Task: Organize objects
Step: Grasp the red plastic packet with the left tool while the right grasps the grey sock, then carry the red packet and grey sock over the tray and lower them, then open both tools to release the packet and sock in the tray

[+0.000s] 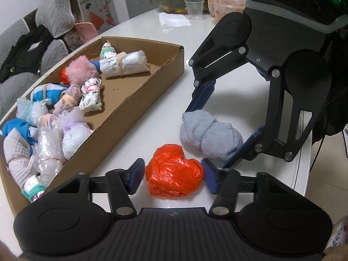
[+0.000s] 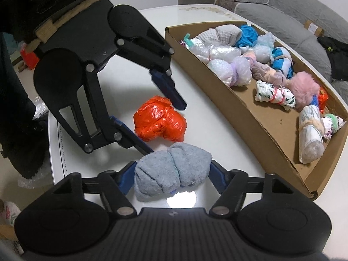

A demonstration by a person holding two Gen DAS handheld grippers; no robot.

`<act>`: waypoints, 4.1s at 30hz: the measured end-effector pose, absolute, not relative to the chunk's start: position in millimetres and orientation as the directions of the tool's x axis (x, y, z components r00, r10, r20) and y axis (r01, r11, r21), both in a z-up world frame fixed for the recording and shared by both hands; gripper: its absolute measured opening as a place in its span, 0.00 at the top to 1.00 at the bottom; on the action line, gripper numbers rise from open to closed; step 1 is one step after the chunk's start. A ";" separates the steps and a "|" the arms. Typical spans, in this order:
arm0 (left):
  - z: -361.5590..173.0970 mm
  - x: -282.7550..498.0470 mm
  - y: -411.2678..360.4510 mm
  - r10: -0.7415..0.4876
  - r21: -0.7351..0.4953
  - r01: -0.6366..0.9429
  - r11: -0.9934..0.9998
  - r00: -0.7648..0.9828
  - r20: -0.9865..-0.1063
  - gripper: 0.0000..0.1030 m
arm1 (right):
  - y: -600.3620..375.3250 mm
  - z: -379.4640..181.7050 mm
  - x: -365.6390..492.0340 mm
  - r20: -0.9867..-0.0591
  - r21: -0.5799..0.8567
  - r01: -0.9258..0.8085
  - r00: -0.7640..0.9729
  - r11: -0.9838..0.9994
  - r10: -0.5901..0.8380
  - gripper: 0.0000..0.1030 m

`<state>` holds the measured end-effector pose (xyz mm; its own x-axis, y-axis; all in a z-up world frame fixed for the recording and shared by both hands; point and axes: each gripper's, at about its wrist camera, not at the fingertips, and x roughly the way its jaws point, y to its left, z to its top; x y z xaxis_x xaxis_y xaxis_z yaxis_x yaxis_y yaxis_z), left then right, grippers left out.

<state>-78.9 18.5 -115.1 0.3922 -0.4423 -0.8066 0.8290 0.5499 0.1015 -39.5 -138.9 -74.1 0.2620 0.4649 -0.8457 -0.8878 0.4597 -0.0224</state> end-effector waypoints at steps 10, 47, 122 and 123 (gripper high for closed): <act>-111.8 -89.5 15.8 -0.420 0.098 0.811 0.577 0.397 -0.816 0.54 | -132.6 -72.9 -37.9 -0.873 -0.015 -0.863 0.257 0.504 0.415 0.40; 16.6 -12.5 -0.6 -0.276 0.060 0.500 0.864 0.570 -0.774 0.54 | -211.0 34.2 3.8 -0.705 -0.095 -0.626 0.591 0.774 0.392 0.43; -105.6 61.6 -26.2 -0.307 0.007 0.682 0.731 0.338 -0.890 0.53 | -167.9 -49.3 83.7 -0.900 -0.068 -0.874 0.262 0.480 0.349 0.42; -105.8 62.1 -26.7 -0.307 0.007 0.681 0.732 0.339 -0.889 0.52 | -167.7 -49.5 83.6 -0.900 -0.066 -0.874 0.260 0.481 0.349 0.42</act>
